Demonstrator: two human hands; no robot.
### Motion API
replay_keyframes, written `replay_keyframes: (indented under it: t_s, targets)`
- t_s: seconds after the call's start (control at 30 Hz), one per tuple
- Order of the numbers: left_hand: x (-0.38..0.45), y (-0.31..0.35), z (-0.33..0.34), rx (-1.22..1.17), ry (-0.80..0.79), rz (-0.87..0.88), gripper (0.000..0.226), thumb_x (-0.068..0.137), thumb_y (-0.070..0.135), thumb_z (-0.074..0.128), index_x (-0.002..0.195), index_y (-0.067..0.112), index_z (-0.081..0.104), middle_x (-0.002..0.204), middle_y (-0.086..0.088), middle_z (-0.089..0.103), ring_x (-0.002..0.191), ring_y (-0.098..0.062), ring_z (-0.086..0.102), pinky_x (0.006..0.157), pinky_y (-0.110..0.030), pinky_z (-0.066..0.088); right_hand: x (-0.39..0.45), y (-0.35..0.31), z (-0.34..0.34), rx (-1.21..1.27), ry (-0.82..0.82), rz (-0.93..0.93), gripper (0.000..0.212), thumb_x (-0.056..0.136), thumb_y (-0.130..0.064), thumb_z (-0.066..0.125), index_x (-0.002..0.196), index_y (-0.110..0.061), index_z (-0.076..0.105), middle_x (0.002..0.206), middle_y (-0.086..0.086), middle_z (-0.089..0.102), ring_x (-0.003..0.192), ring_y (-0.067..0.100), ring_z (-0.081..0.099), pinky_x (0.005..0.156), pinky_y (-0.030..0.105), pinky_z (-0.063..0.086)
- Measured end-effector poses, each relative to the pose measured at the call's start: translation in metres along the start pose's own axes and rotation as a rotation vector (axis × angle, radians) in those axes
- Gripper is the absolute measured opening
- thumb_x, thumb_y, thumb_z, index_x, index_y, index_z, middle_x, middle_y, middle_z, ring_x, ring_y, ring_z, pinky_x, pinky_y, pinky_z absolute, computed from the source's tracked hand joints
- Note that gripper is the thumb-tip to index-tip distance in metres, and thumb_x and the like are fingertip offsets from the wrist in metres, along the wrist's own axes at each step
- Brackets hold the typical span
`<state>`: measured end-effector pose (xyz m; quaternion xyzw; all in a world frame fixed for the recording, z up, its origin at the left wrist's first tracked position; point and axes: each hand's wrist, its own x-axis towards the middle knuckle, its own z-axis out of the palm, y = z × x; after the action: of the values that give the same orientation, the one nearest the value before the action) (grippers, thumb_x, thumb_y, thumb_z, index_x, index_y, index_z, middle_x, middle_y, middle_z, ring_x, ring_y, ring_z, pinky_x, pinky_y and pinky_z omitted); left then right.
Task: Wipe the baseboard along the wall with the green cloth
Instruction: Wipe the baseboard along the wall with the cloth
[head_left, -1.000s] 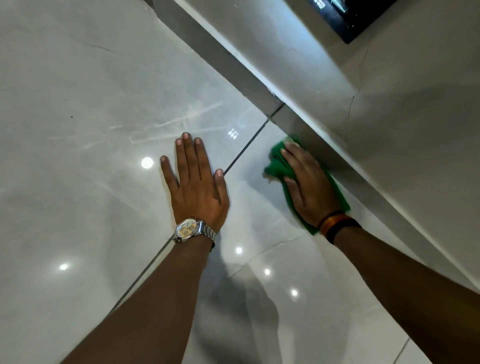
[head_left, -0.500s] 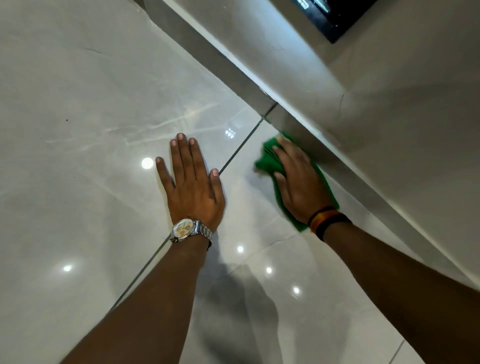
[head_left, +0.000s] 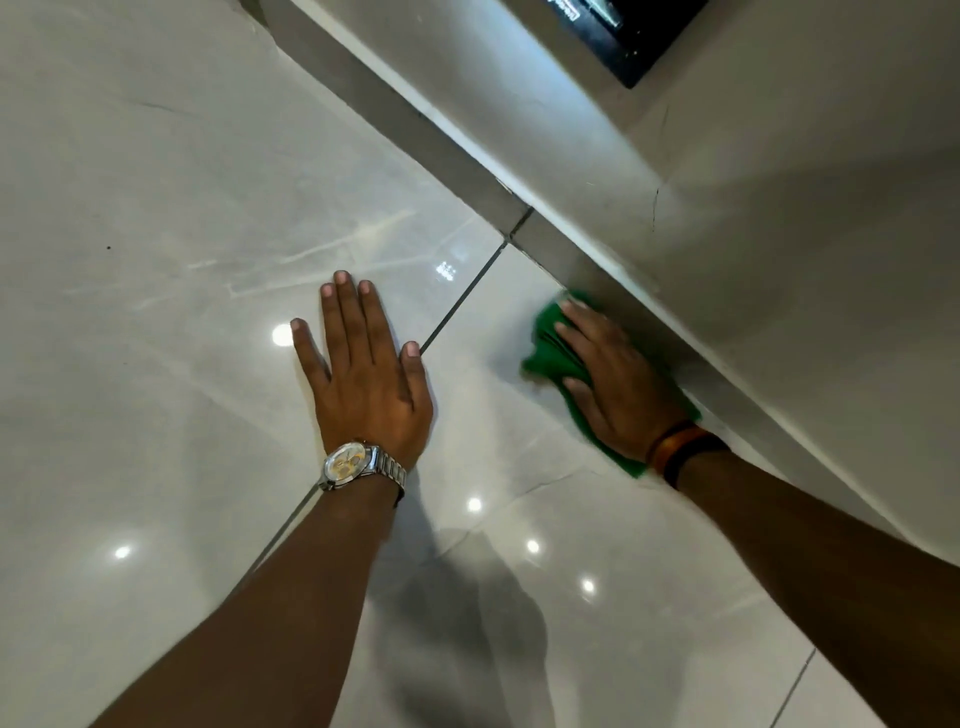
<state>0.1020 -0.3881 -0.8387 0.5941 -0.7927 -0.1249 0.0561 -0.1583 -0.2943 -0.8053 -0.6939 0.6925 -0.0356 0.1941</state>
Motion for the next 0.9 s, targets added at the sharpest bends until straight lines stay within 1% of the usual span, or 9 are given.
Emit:
replay_keyframes:
  t_s: [0.07,0.2,0.3,0.5,0.6,0.67,0.73,0.8,0.9]
  targets:
    - [-0.001,0.0,0.002,0.006,0.008,0.003,0.072,0.11,0.036,0.027,0.171,0.003,0.007,0.181,-0.016,0.003,0.169,-0.029,0.001,0.135,-0.062,0.003,-0.022,0.014,-0.002,-0.037,-0.035,-0.019,0.059,0.108,-0.035,0.042,0.161,-0.01,0.031,0.173,0.01,0.025,0.161,0.027,0.023,0.129,0.05,0.029]
    - [-0.001,-0.001,0.006,0.021,0.035,0.011,0.072,0.11,0.035,0.028,0.171,0.003,0.007,0.181,-0.017,0.004,0.169,-0.03,0.003,0.135,-0.063,0.004,0.002,0.01,0.004,-0.035,0.026,-0.096,0.059,0.108,-0.033,0.041,0.16,-0.006,0.033,0.172,0.013,0.027,0.161,0.028,0.023,0.133,0.042,0.021]
    - [-0.001,-0.004,0.005,0.016,0.03,0.025,0.071,0.111,0.036,0.025,0.171,0.003,0.007,0.181,-0.017,0.004,0.169,-0.03,0.003,0.134,-0.064,0.005,0.001,0.006,0.01,-0.029,0.058,-0.037,0.057,0.109,-0.032,0.04,0.16,-0.008,0.032,0.172,0.011,0.026,0.161,0.026,0.023,0.134,0.038,0.016]
    - [-0.001,-0.001,0.004,0.017,0.037,0.016,0.071,0.11,0.035,0.025,0.171,0.003,0.007,0.181,-0.018,0.004,0.169,-0.03,0.003,0.135,-0.064,0.004,-0.085,0.028,0.012,-0.045,0.027,0.098,0.062,0.107,-0.034,0.041,0.163,-0.012,0.026,0.173,0.008,0.023,0.163,0.017,0.011,0.13,0.05,0.027]
    - [-0.001,-0.001,0.003,0.017,0.038,0.023,0.071,0.11,0.035,0.027,0.171,0.003,0.007,0.181,-0.019,0.004,0.169,-0.031,0.003,0.134,-0.064,0.004,-0.047,0.017,0.007,0.001,0.026,0.035,0.058,0.107,-0.031,0.044,0.16,-0.009,0.032,0.171,0.012,0.028,0.162,0.024,0.02,0.13,0.05,0.027]
    - [-0.002,0.0,0.004,0.018,0.05,0.026,0.071,0.11,0.034,0.027,0.171,0.003,0.007,0.181,-0.019,0.005,0.169,-0.031,0.003,0.134,-0.064,0.004,0.002,0.001,0.005,0.028,0.074,-0.05,0.057,0.106,-0.027,0.047,0.157,-0.005,0.038,0.169,0.015,0.032,0.159,0.031,0.028,0.13,0.048,0.027]
    - [-0.002,0.0,0.005,0.026,0.057,0.038,0.071,0.11,0.035,0.027,0.171,0.003,0.007,0.181,-0.018,0.005,0.169,-0.031,0.004,0.135,-0.064,0.004,0.042,-0.019,0.004,0.03,0.138,-0.055,0.056,0.104,-0.023,0.049,0.155,-0.003,0.042,0.167,0.017,0.037,0.156,0.033,0.035,0.13,0.047,0.028]
    - [-0.001,-0.006,0.007,0.016,0.054,0.042,0.072,0.109,0.036,0.027,0.171,0.005,0.007,0.181,-0.017,0.005,0.169,-0.03,0.004,0.135,-0.063,0.004,0.047,-0.03,0.007,0.015,0.135,-0.019,0.056,0.104,-0.023,0.047,0.156,-0.003,0.042,0.168,0.016,0.036,0.157,0.031,0.034,0.131,0.047,0.025]
    - [0.005,-0.012,0.005,-0.015,0.063,0.038,0.071,0.11,0.035,0.029,0.172,0.007,0.008,0.182,-0.013,0.006,0.169,-0.027,0.005,0.136,-0.06,0.004,0.012,-0.009,0.006,0.001,0.087,-0.034,0.056,0.109,-0.025,0.045,0.159,-0.004,0.036,0.171,0.014,0.031,0.16,0.029,0.027,0.132,0.048,0.024]
